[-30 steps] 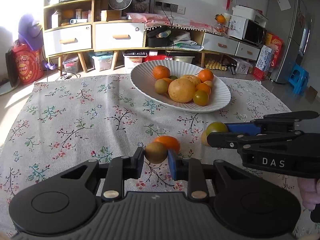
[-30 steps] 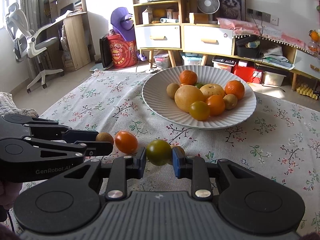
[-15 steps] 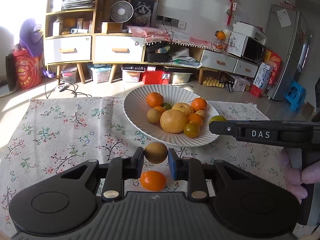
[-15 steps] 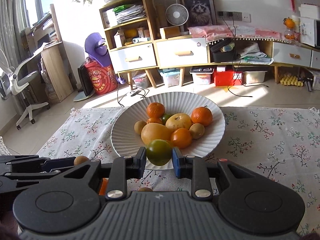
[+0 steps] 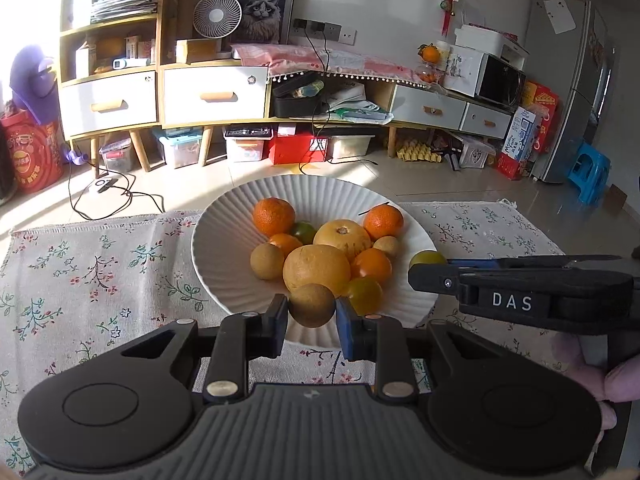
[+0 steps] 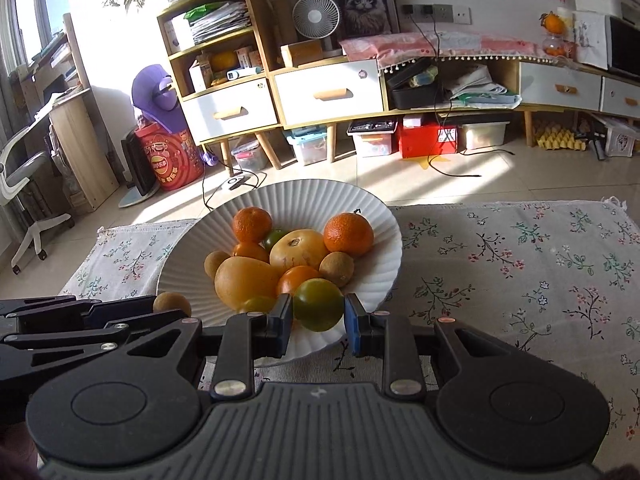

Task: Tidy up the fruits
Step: 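Carry the tan fruit and green tomato over the white plate with both tools, then lower both fruits into the plate and open both tools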

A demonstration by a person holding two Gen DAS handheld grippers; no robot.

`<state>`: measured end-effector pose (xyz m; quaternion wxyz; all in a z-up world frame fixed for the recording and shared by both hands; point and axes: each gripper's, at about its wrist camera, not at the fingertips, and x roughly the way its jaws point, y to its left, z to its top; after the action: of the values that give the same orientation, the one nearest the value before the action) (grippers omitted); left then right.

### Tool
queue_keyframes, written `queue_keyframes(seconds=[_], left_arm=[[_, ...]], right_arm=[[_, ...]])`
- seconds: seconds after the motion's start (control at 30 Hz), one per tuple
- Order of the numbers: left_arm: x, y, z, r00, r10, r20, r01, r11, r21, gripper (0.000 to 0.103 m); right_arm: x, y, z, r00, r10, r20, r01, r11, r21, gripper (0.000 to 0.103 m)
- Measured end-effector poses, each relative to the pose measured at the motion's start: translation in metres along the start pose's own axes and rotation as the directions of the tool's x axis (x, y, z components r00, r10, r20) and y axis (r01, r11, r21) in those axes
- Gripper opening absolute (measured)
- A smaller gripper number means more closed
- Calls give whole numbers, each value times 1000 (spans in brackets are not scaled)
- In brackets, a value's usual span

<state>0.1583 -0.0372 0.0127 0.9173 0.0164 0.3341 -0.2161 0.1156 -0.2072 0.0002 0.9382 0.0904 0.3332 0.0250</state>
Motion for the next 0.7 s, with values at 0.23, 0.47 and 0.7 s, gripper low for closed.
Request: queue_keyframes(seconds=[0.23, 0.47, 0.7], left_arm=[[10, 6, 0, 999, 23, -30, -23, 1000, 1, 22], [10, 6, 0, 999, 23, -28, -22, 1000, 9, 23], [6, 5, 0, 1000, 24, -16, -24, 1000, 13, 34]], right_arm=[[5, -1, 0, 1000, 1, -13, -1, 1000, -8, 25], [6, -1, 1, 1000, -1, -17, 1, 1000, -11, 25], [3, -1, 3, 1000, 2, -7, -2, 1000, -2, 30]])
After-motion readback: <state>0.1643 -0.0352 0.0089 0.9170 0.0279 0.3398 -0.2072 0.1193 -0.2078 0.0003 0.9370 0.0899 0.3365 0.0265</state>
